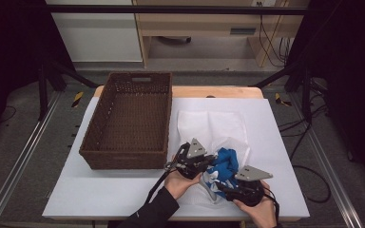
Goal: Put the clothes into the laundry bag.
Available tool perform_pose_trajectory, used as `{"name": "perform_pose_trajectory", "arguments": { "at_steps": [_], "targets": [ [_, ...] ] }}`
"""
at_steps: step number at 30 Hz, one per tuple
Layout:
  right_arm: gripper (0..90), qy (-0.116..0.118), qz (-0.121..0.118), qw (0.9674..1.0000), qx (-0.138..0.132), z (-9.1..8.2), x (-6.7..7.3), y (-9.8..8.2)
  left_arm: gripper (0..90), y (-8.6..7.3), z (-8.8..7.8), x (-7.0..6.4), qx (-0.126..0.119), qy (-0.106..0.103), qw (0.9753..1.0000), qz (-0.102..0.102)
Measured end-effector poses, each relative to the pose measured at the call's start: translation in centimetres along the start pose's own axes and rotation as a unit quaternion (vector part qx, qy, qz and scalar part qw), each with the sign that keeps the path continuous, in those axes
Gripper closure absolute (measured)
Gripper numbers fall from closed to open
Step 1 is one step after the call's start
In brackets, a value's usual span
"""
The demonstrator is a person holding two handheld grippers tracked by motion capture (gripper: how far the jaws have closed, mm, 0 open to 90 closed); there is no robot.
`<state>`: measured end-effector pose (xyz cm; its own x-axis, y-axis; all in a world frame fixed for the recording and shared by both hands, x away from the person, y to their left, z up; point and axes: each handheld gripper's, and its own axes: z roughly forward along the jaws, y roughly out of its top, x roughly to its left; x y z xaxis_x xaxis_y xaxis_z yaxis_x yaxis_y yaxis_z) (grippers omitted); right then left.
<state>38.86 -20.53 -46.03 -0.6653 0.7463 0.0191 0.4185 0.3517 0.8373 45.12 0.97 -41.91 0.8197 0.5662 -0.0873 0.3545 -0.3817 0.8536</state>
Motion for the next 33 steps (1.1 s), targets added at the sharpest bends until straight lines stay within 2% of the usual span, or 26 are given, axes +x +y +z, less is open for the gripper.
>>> {"name": "perform_pose_trajectory", "arguments": {
  "at_steps": [3,6,8,9,11,12,13,14,15,17,18,19,20,24,25,26,27,28,29,31,33],
  "targets": [
    [21.9,-0.03,0.008,0.999,-0.032,-1.2,-0.4,-0.1,89.2,-0.1,0.1,-0.1,0.004,0.001,1.0,0.003],
    [10.7,-0.057,0.013,0.9976,-0.036,-1.2,-0.9,0.2,89.1,-0.1,0.1,-0.1,0.004,-0.001,1.0,0.003],
    [8.7,-0.056,0.016,0.9976,-0.037,-0.6,-1.2,0.5,89.2,0.0,0.1,-0.2,0.01,-0.011,0.9999,0.003],
    [7.5,-0.048,0.015,0.9982,-0.032,-0.1,-1.5,0.8,89.2,0.1,0.1,-0.3,0.011,-0.008,0.9998,0.011],
    [6.2,-0.044,0.014,0.9987,-0.023,0.4,-1.7,1.1,89.2,0.2,0.0,-0.3,0.009,-0.007,0.9999,0.013],
    [10.0,-0.039,0.011,0.999,-0.018,1.2,-2.0,1.6,89.2,0.1,-0.1,-0.3,0.007,-0.007,0.9999,0.011],
    [10.0,-0.039,0.011,0.999,-0.018,1.2,-2.0,1.6,89.2,0.0,-0.2,-0.2,0.008,-0.007,0.9999,0.012],
    [15.5,-0.028,0.014,0.9993,-0.021,1.5,-2.0,1.6,89.2,-0.2,-0.2,-0.2,0.011,-0.003,0.9998,0.016],
    [37.0,-0.005,0.0,0.9996,-0.028,1.8,-1.8,1.7,89.2,-0.3,-0.3,-0.1,0.012,0.0,0.9998,0.017],
    [59.5,0.02,-0.001,0.9995,-0.024,1.9,-1.6,1.6,89.1,-0.6,-0.4,0.3,0.007,-0.003,1.0,0.005],
    [66.1,0.025,0.002,0.9995,-0.021,1.9,-1.6,1.6,89.2,-0.6,-0.4,0.3,0.006,-0.002,1.0,0.003],
    [66.1,0.025,0.002,0.9995,-0.021,1.9,-1.6,1.6,89.1,-0.6,-0.4,0.3,0.006,-0.002,1.0,0.003],
    [73.9,0.03,-0.001,0.9993,-0.02,1.5,-1.5,1.6,89.1,-0.5,-0.4,0.5,0.006,0.002,1.0,0.003],
    [76.6,0.038,-0.018,0.9988,-0.026,0.9,-1.1,1.6,89.2,-0.1,-0.4,1.1,0.001,0.004,0.9999,-0.012],
    [76.8,0.053,-0.042,0.9975,-0.023,0.6,-0.2,1.7,89.2,0.0,-0.4,1.2,-0.001,0.005,0.9999,-0.017],
    [76.9,0.059,-0.055,0.9965,-0.021,0.5,0.2,1.7,89.2,0.4,-0.2,1.3,-0.001,0.008,0.9998,-0.019],
    [76.9,0.067,-0.066,0.9954,-0.016,0.5,0.7,1.7,89.2,0.4,-0.2,1.3,-0.001,0.008,0.9998,-0.019],
    [76.9,0.067,-0.066,0.9954,-0.016,0.5,0.7,1.7,89.2,0.6,-0.2,1.3,-0.003,0.007,0.9998,-0.019],
    [76.8,0.078,-0.08,0.9937,-0.008,0.9,1.3,1.9,89.2,0.7,-0.3,1.2,-0.006,0.008,0.9998,-0.016],
    [76.8,0.083,-0.08,0.9934,-0.002,1.2,1.4,2.0,89.2,1.1,-0.6,0.7,-0.014,0.004,0.9998,-0.012],
    [75.8,0.069,-0.056,0.9961,0.003,2.2,1.0,2.2,89.3,1.3,-1.1,0.2,-0.023,-0.001,0.9997,-0.005]
  ]
}}
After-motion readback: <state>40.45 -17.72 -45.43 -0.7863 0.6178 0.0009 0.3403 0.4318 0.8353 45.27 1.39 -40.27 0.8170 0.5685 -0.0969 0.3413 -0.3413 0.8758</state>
